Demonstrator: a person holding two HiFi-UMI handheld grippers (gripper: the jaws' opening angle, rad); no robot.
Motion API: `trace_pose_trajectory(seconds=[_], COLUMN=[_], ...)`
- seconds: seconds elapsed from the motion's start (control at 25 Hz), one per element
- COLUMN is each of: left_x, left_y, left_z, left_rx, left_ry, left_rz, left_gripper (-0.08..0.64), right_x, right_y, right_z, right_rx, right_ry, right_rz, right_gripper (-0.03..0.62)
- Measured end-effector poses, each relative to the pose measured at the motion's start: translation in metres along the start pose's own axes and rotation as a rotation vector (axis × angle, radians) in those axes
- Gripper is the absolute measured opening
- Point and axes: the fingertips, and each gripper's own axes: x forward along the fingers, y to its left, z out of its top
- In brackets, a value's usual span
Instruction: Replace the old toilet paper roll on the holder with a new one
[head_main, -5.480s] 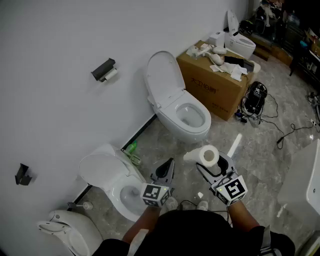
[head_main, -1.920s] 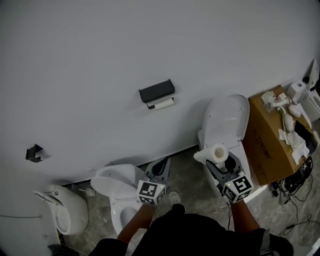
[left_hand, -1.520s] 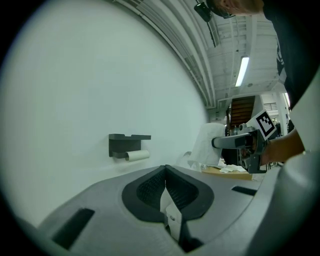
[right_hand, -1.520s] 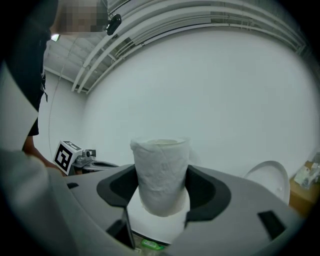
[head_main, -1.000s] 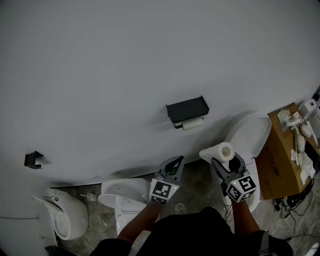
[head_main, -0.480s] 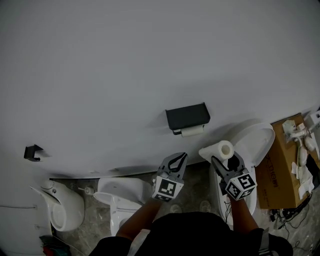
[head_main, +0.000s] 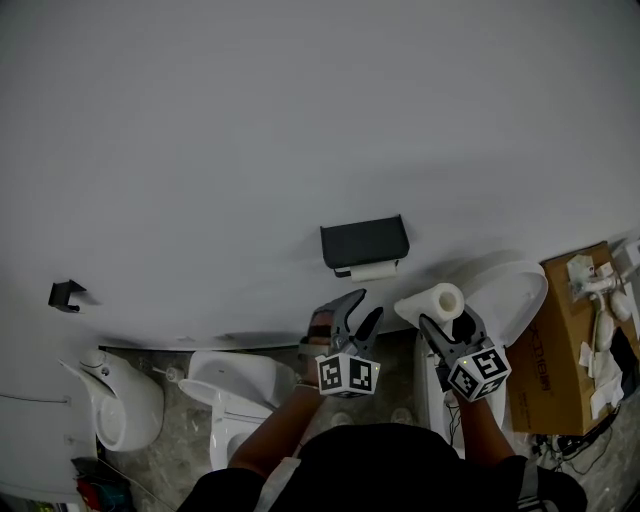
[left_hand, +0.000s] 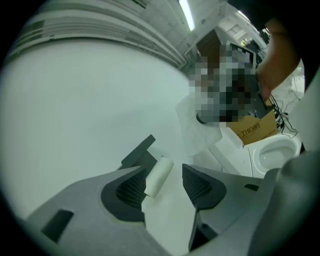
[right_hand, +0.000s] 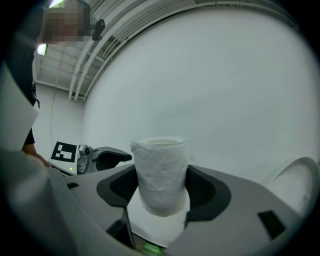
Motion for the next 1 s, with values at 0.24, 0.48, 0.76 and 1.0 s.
trace_pose_trajectory(seconds=[0.24,0.48,0.76,1.0], left_x=[0.025,0.043,0.057,0.066], left_y=[-0.003,0.0,0.003,0.012], left_z=[-0.01,-0.019,-0.035,-0.034], left_rx=[0.216,0.395,0.48,0.513], left_ry=[0.148,0.228,0.304,0.309], left_rz=[0.026,0.047,0.071,0.087], left_gripper=[0.234,0.255,0.258,0.258], right_x=[0.0,-0.003,-0.001,0.005], right_y=[-0.008,-0.017,-0.022,-0.017], right_z=[0.002,-0.002,-0.005,-0.002], right_rx=[-0.004,0.005,0.019,0.012], right_ry=[0.004,0.024,0.034,0.029], right_rz=[0.03,0.045,0.062,0.088], right_gripper=[0.285,0.285,0.285,0.285])
